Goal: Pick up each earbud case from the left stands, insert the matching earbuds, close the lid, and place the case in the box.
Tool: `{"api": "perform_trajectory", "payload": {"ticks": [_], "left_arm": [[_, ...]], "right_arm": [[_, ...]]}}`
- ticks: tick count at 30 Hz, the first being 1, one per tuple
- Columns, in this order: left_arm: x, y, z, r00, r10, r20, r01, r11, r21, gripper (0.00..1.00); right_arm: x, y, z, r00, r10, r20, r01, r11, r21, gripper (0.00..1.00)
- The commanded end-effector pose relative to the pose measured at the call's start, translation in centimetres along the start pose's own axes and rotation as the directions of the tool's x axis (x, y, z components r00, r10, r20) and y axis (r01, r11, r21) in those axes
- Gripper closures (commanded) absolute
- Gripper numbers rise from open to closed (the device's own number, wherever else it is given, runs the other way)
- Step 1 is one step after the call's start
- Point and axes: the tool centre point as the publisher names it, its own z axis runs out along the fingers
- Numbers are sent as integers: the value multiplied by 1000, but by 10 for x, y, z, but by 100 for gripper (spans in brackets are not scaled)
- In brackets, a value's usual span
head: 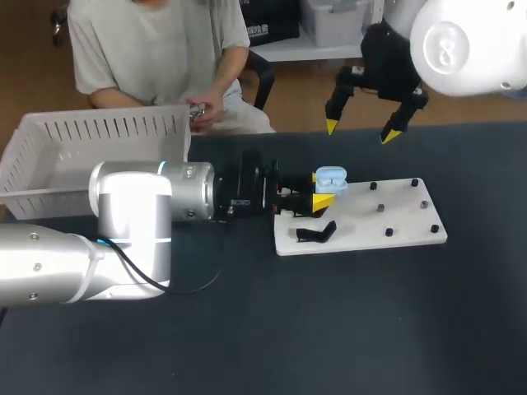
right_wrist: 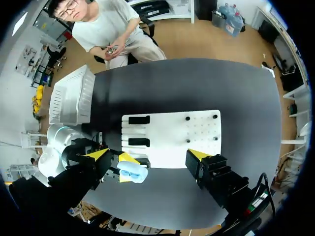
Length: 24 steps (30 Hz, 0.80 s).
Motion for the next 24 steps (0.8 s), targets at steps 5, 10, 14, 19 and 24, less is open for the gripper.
{"api": "perform_trajectory", "payload": {"ticks": [5,10,14,19,24], "left_arm": [[0,1,0,1000,-1,0,1,1000,3,100],[0,1,0,1000,-1,0,1,1000,3,100],[0,1,0,1000,-1,0,1,1000,3,100],[0,1,0,1000,-1,0,1,1000,3,100],[0,1,0,1000,-1,0,1,1000,3,100]], "right_arm": [[-16,-16,27,997,62,-53,-61,998,19,0],[-16,-20,44,993,70,-92,-65,996,54,0],[-9,-26,54,990,73,-123,-63,995,79,0],[3,-32,61,983,77,-166,-61,994,95,0],[19,-38,59,977,88,-192,-70,993,96,0]]}}
